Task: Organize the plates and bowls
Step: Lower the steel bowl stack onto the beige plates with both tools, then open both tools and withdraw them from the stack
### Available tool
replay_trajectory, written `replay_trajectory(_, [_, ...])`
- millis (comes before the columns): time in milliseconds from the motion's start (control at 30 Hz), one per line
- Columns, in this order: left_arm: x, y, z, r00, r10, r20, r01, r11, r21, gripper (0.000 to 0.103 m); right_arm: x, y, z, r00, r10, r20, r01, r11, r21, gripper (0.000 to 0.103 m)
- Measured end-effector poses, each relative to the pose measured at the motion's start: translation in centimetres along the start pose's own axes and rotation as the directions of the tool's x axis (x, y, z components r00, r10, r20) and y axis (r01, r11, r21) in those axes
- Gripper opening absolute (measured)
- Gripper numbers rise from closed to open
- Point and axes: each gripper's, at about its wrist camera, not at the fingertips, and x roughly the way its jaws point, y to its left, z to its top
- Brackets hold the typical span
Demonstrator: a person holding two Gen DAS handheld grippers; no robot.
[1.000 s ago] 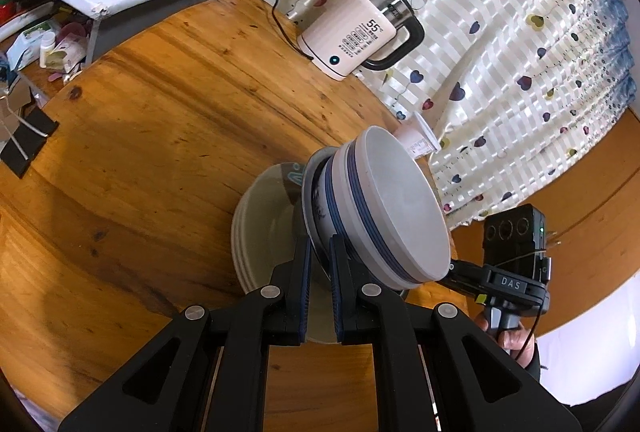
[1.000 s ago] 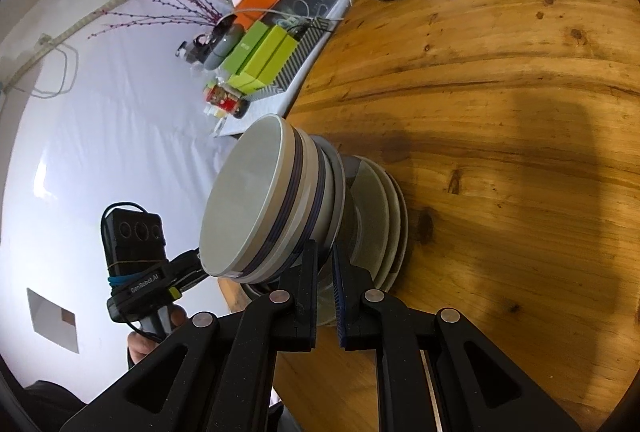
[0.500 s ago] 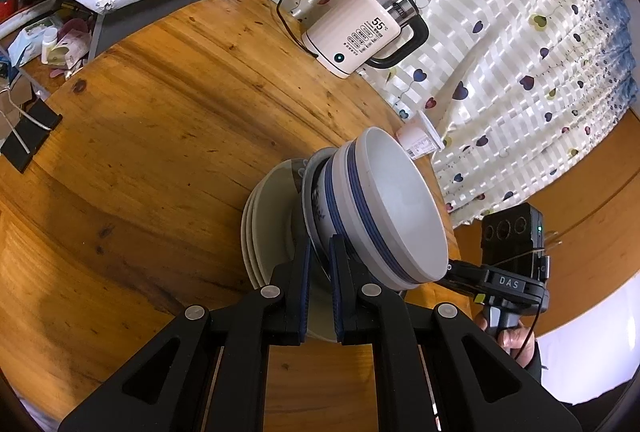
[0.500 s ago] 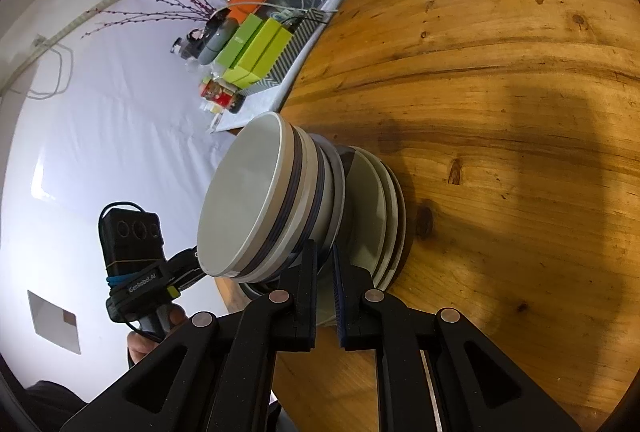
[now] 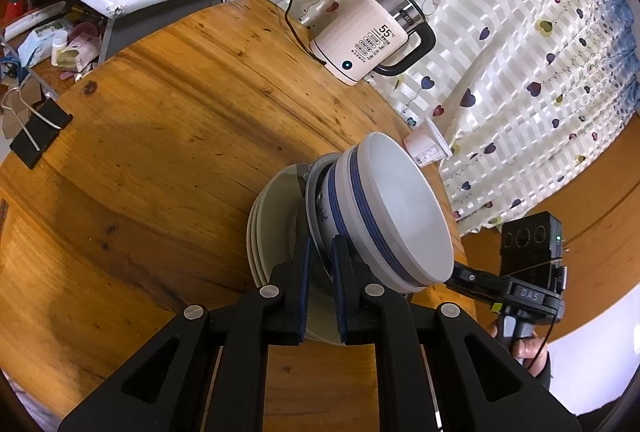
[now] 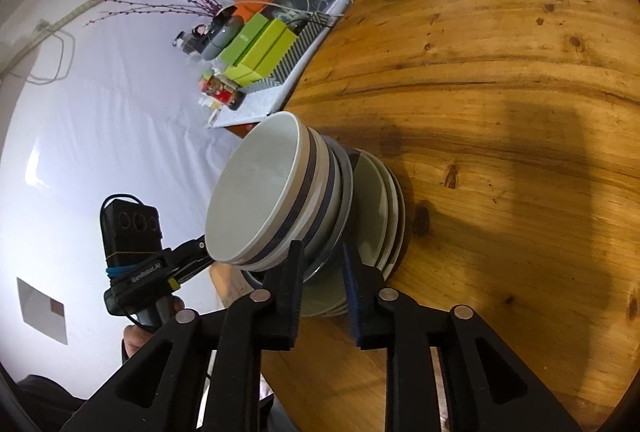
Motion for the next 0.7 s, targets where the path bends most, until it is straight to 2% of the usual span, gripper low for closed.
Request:
replay_trajectory(100, [-0.2, -0.5, -0.1, 1.000, 0.021, 0.008, -0.021, 1.000, 0.017, 0.012, -0.5, 0.1, -0.2, 1.000, -0.005, 0.010, 0.005, 1.000, -0.002, 0.030])
replay_trajectory(133, [-0.4, -0.8, -0.2, 0.999, 0.031, 0.014, -0.032, 0.999, 0.026, 0.016, -0.7, 0.2, -0.3, 1.000, -0.005, 0.015, 0.006, 1.000, -0.003, 0.032])
replay_trajectory(233, [-0.8, -1.2, -0.2, 0.998, 0.060, 0.034, -0.062, 0.997, 0.043, 0.024, -1.4, 0.4, -0.6, 0.999, -0.015, 0.030, 0.015, 1.000, -0.009, 0.042])
replay_trajectory(400, [-1.8, -2.6, -0.6, 0.991, 0.110, 0.071, -0.116, 0.989, 0.086, 0.029, -2.7, 1.5, -1.2, 0.996, -0.059, 0.062, 0.062, 0.997, -0.039, 0.059])
replay_trajectory(467, [-2.2, -3.5, -0.9, 0.987, 0.134, 0.085, -0.143, 0.984, 0.108, 0.036, -3.2, 2.0, -1.6, 0.994, -0.083, 0.077, 0.087, 0.995, -0.058, 0.063])
replay_trajectory(700, [-2.8, -6.1, -2.3, 0.973, 0.200, 0.116, -0.219, 0.958, 0.187, 0.047, -4.5, 4.0, -2.8, 0.980, -0.159, 0.116, 0.173, 0.978, -0.120, 0.072])
